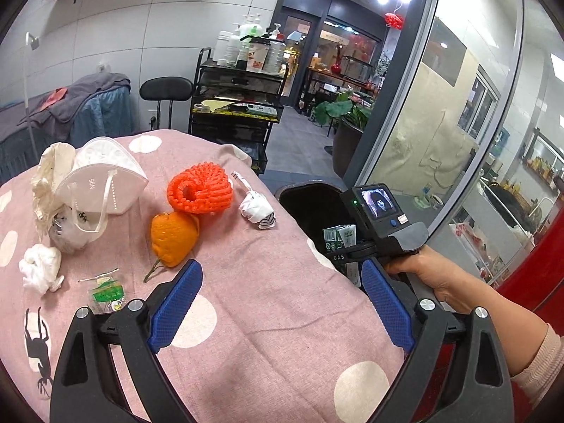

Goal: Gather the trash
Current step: 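Carry the milk carton into the bin and open the right tool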

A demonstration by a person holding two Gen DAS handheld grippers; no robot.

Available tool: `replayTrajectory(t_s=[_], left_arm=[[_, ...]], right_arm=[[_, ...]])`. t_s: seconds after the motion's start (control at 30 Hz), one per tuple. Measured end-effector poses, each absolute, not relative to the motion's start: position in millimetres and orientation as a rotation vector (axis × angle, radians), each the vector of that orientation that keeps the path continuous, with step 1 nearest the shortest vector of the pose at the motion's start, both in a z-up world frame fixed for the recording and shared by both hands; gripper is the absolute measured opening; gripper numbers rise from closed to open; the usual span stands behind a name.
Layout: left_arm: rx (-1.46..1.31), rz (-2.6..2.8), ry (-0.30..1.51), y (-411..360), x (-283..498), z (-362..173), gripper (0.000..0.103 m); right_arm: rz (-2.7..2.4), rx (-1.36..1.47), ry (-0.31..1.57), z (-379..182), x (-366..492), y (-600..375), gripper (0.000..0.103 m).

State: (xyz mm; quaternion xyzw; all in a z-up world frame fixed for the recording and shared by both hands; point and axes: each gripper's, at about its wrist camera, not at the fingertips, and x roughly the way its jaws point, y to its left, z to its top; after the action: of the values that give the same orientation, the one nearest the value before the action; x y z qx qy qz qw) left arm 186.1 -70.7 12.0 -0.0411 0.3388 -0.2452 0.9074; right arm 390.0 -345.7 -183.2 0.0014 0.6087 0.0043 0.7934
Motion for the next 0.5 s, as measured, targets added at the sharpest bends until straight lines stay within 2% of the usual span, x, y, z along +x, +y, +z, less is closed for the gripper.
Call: replayTrajectory(t_s=[0.5], left_arm=[[-0.132,-0.479,0.711,-44.1,177.3,5.7,0.090]], right_arm=[[-0.055,0.026,1.325,-188.5,403.1,-363.2,0.052]])
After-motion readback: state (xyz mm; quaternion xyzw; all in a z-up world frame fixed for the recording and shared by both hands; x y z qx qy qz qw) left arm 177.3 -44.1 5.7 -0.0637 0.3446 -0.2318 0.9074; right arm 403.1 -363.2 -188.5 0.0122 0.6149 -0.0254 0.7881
